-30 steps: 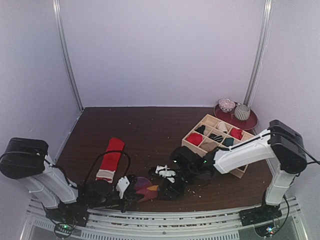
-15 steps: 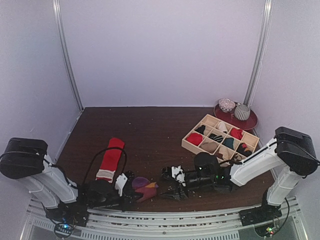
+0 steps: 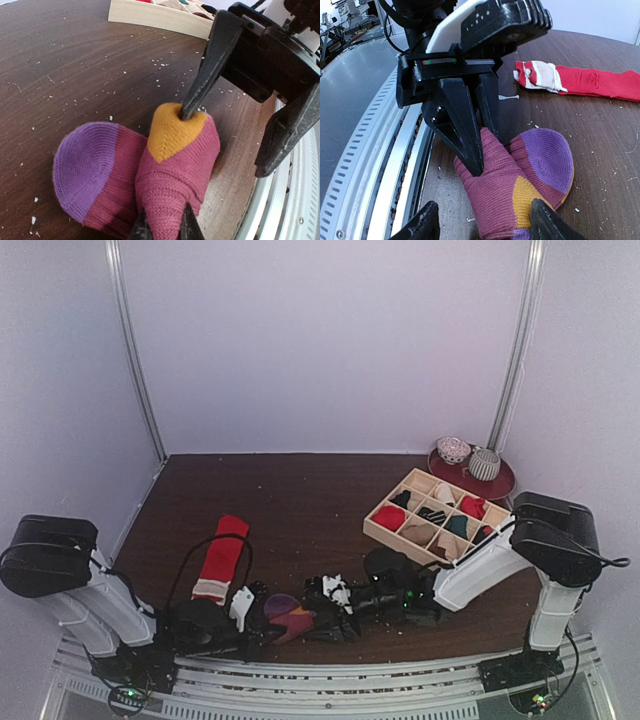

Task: Roll the socks
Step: Roll a pair of socks at the center of the board.

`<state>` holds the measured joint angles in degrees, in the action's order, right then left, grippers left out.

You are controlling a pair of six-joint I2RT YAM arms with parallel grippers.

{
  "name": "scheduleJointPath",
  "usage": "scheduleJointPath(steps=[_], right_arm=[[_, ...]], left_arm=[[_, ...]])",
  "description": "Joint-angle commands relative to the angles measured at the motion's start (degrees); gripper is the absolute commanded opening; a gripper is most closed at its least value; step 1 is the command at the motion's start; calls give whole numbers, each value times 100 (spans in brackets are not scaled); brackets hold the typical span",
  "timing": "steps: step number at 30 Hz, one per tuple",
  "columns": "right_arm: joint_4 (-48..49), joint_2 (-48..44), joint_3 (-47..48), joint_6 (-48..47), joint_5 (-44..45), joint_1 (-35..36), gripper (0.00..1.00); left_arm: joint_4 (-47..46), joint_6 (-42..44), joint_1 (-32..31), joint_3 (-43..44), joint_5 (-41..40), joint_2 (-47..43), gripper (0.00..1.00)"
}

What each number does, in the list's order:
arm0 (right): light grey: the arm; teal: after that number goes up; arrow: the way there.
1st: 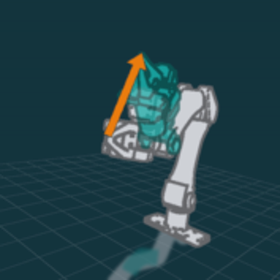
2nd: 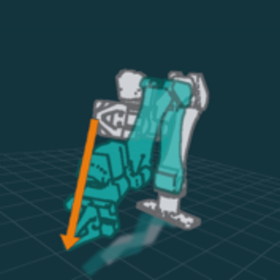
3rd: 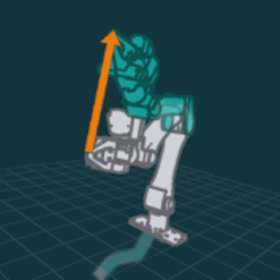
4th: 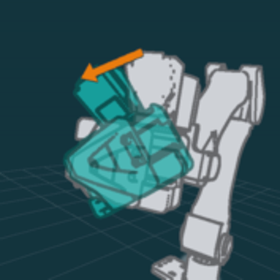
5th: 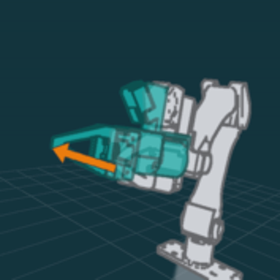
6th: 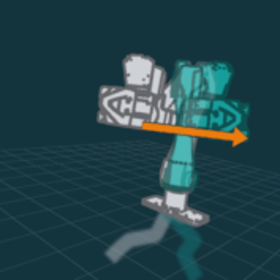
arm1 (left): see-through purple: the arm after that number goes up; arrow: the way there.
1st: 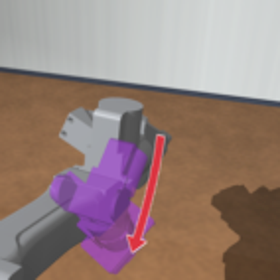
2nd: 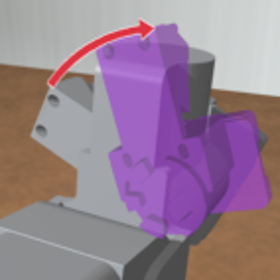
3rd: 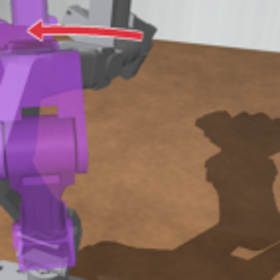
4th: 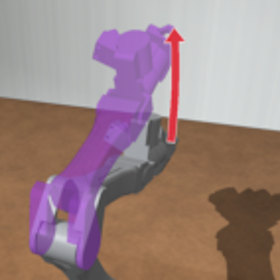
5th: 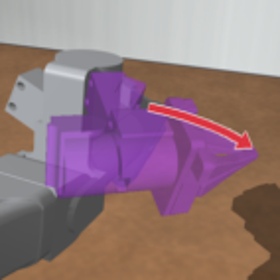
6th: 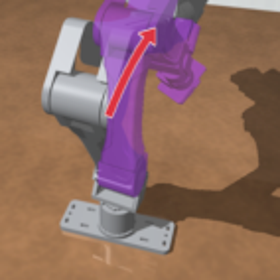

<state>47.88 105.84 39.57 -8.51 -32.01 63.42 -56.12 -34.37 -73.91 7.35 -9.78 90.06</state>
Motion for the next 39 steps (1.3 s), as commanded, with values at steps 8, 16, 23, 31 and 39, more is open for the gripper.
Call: scheduleJointPath(steps=[8, 16, 23, 31, 39], right_arm=[[-1584, 416, 821, 366, -262, 104, 60], [-2669, 598, 911, 390, -242, 221, 59], [-3224, 1022, 1235, 531, 197, 392, 48], [-4603, 949, 1657, 839, 411, 394, 34], [-6381, 1195, 2228, 1943, 47, 359, 31]], left_arm=[[1064, 16, 65, -172, 247, 377, 0], [1049, 106, 87, -122, 323, 418, 0], [899, 569, 87, 32, 702, 347, 0], [1378, 1201, 87, 110, 365, -593, 53], [2304, 1774, 73, -131, -343, -2381, 66]])
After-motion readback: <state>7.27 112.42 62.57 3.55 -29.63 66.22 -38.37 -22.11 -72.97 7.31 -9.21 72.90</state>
